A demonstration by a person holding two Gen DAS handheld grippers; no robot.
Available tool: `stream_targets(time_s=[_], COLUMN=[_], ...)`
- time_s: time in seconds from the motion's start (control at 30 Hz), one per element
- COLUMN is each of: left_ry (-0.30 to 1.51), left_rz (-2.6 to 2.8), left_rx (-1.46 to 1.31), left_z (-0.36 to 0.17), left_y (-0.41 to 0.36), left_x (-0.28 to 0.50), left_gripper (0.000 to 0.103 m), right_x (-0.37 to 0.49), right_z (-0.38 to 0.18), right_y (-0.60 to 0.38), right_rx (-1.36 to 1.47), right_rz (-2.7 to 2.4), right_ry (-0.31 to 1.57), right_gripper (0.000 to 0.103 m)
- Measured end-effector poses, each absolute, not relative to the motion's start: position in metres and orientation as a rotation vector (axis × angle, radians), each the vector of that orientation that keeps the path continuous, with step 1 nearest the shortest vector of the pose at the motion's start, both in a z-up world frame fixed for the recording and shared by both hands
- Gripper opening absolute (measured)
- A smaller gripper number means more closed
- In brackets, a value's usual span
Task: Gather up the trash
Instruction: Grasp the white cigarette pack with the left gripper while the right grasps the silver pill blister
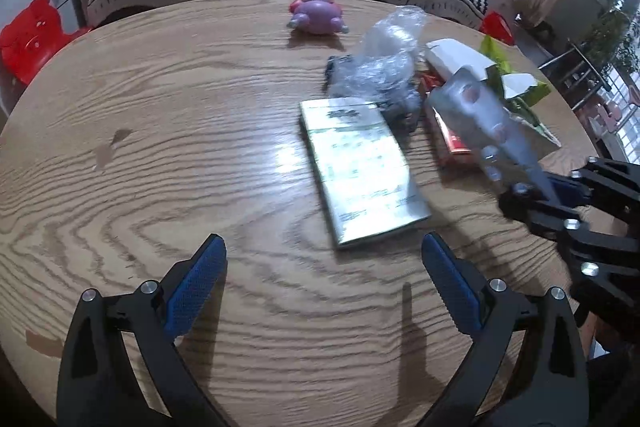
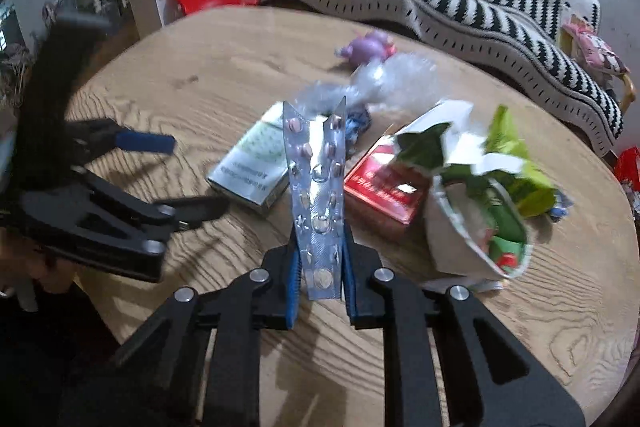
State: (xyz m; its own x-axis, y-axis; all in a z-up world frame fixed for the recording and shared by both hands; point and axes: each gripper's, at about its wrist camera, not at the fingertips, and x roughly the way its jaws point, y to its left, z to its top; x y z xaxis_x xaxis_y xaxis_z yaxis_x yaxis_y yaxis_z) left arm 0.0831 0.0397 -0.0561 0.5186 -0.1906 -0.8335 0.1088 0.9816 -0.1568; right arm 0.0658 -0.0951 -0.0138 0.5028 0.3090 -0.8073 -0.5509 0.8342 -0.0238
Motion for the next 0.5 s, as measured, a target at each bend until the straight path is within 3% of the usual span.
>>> stream_targets(time_s=[0.4,0.43,0.47,0.5], left_ry=[1.001,0.994,0.98,0.974], left_rz=[-0.055,-0.056,-0.057,-0.053], left_rx=[0.049,0.052,0.053,0.054], left_z=[-0.068,-0.066,-0.063,-0.061], left_y=[-0.002,-0.002,-0.001,0.001], left_x=[0.113,0.111,0.109,0.107], left_gripper=[0.095,0.085,0.061,0.055], right_x=[0.058,0.057,0.057,0.057], right_z=[0.002,0.004,0.005,0.007], right_y=[-0.137,-0.141,-0.143,-0.146], right_rx=[-0.214,-0.2,-0.19,-0.179], right_rz=[0.468,0.463,0.461,0.459], right_ry=[0.907,0.904,0.903,0.901], right_gripper=[0.018,0.018,0.018,0.018])
